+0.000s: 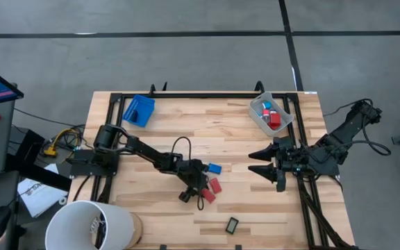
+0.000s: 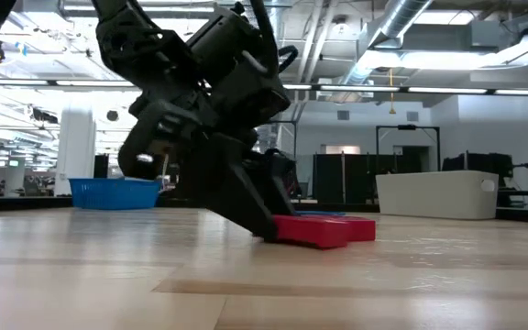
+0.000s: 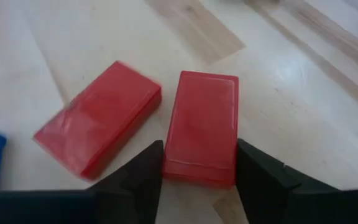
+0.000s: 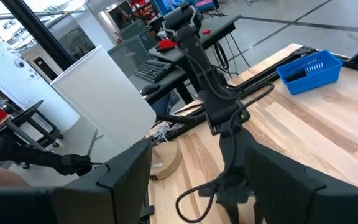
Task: Pick & Place Office items
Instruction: Put the left red clock into the blue bin
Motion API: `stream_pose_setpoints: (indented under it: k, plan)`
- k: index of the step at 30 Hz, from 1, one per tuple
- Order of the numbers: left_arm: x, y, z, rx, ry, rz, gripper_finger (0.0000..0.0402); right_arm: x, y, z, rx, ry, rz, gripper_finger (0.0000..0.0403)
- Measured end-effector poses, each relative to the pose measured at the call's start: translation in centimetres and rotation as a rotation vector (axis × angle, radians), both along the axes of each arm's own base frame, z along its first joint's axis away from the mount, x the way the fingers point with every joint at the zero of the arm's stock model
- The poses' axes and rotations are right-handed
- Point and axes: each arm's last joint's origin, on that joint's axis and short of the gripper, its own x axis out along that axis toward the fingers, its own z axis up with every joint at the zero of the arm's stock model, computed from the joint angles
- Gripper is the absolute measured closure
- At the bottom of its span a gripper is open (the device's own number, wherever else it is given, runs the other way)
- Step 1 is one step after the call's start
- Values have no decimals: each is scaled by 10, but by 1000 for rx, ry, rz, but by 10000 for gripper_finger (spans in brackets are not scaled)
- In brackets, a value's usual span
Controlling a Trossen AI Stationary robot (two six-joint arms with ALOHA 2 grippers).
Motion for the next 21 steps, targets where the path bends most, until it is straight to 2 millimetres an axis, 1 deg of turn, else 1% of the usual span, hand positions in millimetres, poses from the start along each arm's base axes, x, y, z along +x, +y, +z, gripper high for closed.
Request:
stream_pose_setpoints:
  k: [1,3,6,8,11,13,14,16,17,18,20,21]
  plan:
    - [-2,2,1,-10,24,18,248,0,0,0,1,-1,0,158]
    - [-5,4,3,-31,46,39,250,0,0,0,2,-3,0,158]
    - [-17,7,9,-40,83,69,250,0,0,1,6,-6,3,158]
    - [-30,10,14,-56,128,109,249,0,0,1,8,-8,4,158]
    - [-51,15,23,-96,151,229,237,0,0,1,4,-9,8,158]
    - [-67,18,32,-140,156,346,235,0,0,1,-7,-7,10,158]
    - [-72,20,38,-180,129,414,237,0,0,2,-14,-11,12,158]
    - [-89,25,43,-245,136,575,245,0,0,2,-34,-13,14,158]
    - [-94,27,49,-301,102,655,249,0,0,3,-37,-17,15,158]
    - [-103,29,52,-341,88,747,249,0,0,2,-51,-14,14,158]
    - [-111,33,63,-471,-1,931,249,0,0,3,-63,-17,14,158]
    - [-118,34,64,-512,-16,1026,249,0,0,3,-75,-14,15,158]
